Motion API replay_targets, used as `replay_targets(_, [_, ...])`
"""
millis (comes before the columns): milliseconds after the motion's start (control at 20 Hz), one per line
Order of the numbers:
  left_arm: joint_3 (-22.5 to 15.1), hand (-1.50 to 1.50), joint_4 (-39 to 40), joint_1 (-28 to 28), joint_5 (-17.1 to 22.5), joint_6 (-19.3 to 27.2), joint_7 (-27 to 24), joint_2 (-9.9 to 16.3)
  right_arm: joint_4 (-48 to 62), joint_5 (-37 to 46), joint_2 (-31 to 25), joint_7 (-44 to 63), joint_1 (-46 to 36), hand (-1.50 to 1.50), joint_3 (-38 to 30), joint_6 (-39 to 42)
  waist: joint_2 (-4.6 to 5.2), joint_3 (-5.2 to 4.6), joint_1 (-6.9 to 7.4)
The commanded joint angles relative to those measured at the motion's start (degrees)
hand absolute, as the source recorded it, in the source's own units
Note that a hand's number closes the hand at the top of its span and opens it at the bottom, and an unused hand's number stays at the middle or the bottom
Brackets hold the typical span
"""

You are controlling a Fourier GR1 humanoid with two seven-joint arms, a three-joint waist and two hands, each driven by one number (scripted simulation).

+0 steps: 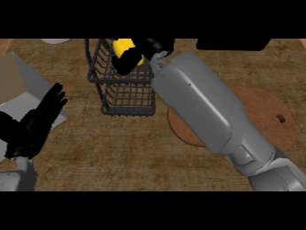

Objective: Pick the lemon from the cutting board and place it in the tiered basket

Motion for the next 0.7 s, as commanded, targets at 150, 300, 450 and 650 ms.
replay_targets(150, [-1.02, 0.00, 0.13, -3.21, -0.88, 1.38, 2.28, -1.69, 6.13, -8.15, 0.56, -3.27, -1.63, 1.50, 2.14, -11.79, 0.73, -0.15, 0.75])
replay_targets(300, [-1.10, 0.00, 4.23, -3.40, -1.84, 0.00, -1.66, -1.62, 9.54, -10.93, 0.54, -3.01, -4.64, -1.50, 6.51, -14.19, 0.98, -0.21, 1.42])
replay_targets(450, [-0.69, 0.00, 2.06, 1.16, -0.69, -1.74, -3.01, -1.22, 11.06, -11.21, 0.53, -5.80, -2.44, -1.50, 7.90, -15.01, 0.86, -0.20, 1.34])
replay_targets(650, [-3.30, 0.00, 0.06, 0.76, -3.65, 0.99, -1.76, -3.38, 10.06, -16.86, 0.51, -4.62, -5.43, -1.50, 7.14, -17.31, 0.77, -0.18, 1.41])
